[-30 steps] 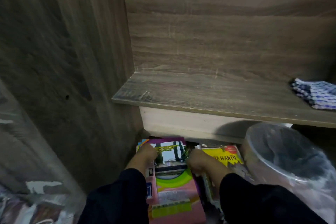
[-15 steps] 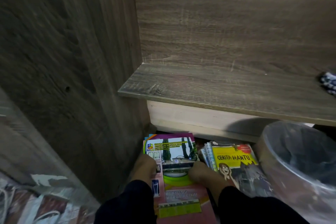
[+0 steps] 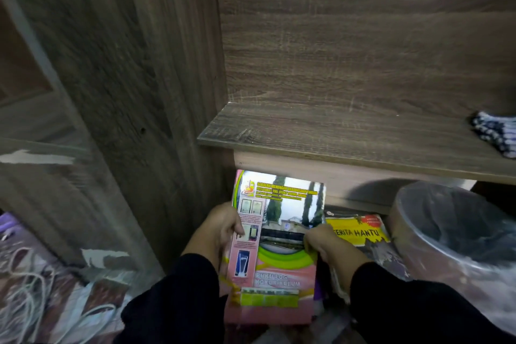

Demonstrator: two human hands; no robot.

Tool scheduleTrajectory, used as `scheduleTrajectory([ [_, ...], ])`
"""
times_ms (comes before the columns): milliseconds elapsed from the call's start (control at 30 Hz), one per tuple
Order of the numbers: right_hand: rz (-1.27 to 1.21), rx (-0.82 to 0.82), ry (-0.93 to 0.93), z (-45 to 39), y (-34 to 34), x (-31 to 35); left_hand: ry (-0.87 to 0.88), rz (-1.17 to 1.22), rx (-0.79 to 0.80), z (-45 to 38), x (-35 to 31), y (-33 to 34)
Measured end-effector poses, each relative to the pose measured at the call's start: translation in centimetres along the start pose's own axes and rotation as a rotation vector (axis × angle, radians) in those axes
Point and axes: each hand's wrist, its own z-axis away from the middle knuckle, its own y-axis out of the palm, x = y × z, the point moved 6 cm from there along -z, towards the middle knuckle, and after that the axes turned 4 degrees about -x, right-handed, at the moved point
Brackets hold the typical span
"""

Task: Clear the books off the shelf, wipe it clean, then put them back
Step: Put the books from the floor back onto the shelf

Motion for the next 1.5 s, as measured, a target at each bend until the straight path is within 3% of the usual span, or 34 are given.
scheduleTrajectory([
  [133,-0.158,-0.187,-0.039,2.2,-2.7,0.7,0.125,0.015,-0.018,1.6,-1.5,0.0],
  [300,-0.153,-0.235,-0.322,5.1,-5.5,3.5,0.207,0.178,-0.018,3.6,-2.4,-0.3],
  [433,-0.14,-0.202,-0.449,5.9,-7.5,3.6,0.221,-0.043,0.043,3.8,-0.3,0.3],
  [600,-0.416,-0.227,-0.357,5.4,-10.6,4.9,0.256,-0.004,0.107,4.7,-0.8,1.3],
  [767,-0.768,-0.093,-0.156,6.5,-13.1,7.6,0.408,-0.109,0.135,7.4,-6.2,-0.6],
  [967,-0.399,-0.09,-0.101,7.5,-14.2,10.2,0.665,0.095,0.161,13.6,-16.3,-2.8],
  [1133,0.18,-0.477,-0.428,8.6,-17.3,14.4,0.87,0.324,0.003,16.6,-24.3,-4.5],
  [1333,0.642,-0.286,-0.596,6.5,-15.5,14.7,0.908,0.427,-0.329,15.5,-27.2,-4.7],
  [1500,0.572,-0.313,-0.69,4.6,-15.5,14.6,0.908,0.412,-0.516,12.2,-26.9,-4.3],
])
